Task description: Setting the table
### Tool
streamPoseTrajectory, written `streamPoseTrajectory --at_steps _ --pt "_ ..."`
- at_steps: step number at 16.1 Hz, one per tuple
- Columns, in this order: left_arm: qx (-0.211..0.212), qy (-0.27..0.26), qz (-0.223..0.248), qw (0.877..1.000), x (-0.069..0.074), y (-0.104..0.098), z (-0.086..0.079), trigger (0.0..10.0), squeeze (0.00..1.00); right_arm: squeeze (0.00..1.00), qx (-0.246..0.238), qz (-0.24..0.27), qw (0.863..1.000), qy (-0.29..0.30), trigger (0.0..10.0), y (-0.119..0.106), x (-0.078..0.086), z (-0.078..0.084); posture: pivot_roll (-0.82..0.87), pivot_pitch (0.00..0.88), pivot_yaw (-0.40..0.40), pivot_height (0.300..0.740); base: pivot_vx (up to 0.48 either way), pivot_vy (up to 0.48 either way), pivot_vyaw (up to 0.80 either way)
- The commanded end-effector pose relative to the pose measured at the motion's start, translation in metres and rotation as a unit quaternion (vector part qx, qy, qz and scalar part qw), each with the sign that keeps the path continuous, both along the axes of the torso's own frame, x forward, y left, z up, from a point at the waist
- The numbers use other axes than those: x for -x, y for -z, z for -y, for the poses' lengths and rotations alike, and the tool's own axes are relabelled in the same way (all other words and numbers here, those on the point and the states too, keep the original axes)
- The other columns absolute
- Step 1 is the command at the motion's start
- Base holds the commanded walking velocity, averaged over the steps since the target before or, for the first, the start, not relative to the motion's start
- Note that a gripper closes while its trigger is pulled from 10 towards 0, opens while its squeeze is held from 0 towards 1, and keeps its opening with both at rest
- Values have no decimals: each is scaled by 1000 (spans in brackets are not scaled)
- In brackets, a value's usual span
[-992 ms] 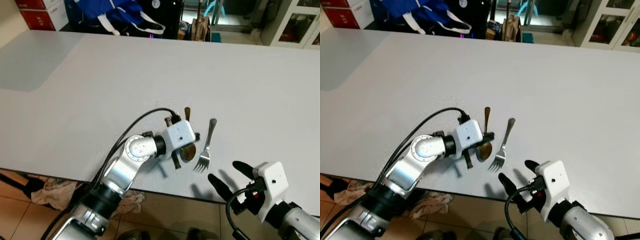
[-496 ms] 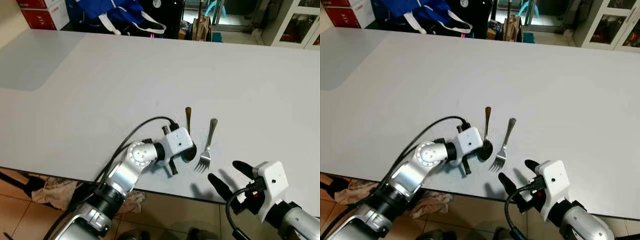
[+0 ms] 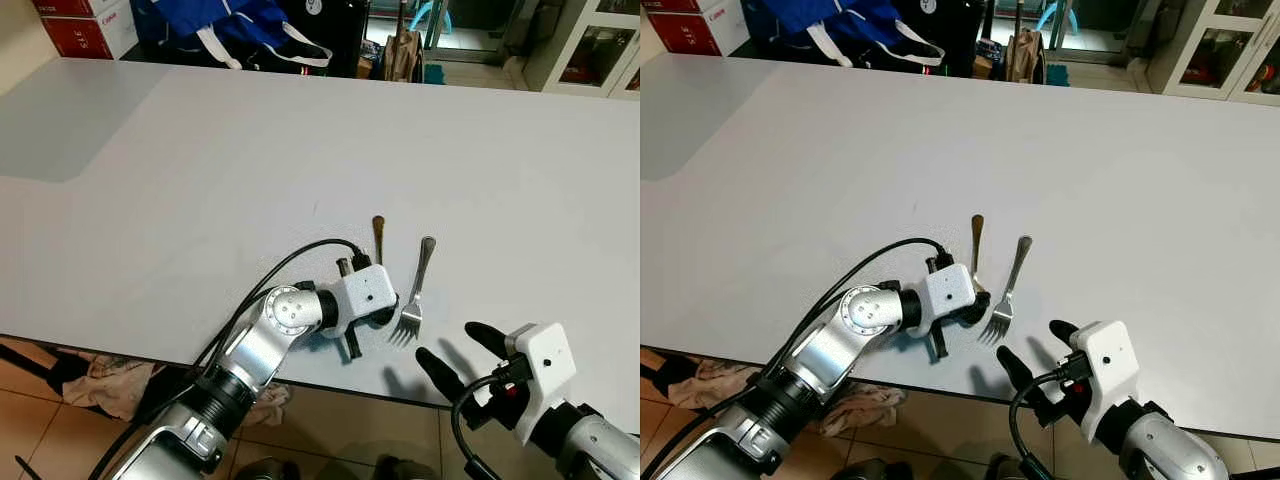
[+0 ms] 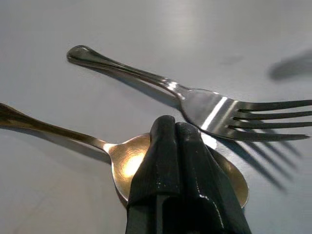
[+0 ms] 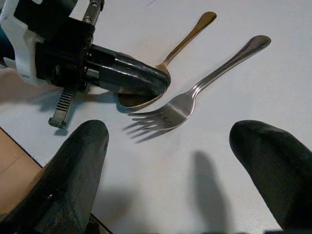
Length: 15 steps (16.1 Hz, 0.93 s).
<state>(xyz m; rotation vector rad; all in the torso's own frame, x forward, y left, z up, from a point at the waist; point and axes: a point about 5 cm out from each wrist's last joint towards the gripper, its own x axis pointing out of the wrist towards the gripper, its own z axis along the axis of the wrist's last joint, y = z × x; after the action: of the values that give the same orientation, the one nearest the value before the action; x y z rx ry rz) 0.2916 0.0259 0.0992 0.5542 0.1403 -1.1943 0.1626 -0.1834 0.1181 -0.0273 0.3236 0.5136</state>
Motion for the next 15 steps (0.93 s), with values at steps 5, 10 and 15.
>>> streamPoseTrajectory --at_steps 5,10,15 --pt "4 30 -32 999 15 5 2 10000 0 0 -1 -2 1000 -8 10000 -3 3 -2 -154 102 35 740 0 0 0" --pt "48 52 -54 996 26 -19 10 10000 0 0 3 -8 1000 -11 10000 -2 6 0 -153 108 32 740 0 0 0" --pt "80 23 -22 996 22 -43 12 10000 0 0 3 -11 1000 -15 10000 -1 5 0 -144 108 25 740 0 0 0"
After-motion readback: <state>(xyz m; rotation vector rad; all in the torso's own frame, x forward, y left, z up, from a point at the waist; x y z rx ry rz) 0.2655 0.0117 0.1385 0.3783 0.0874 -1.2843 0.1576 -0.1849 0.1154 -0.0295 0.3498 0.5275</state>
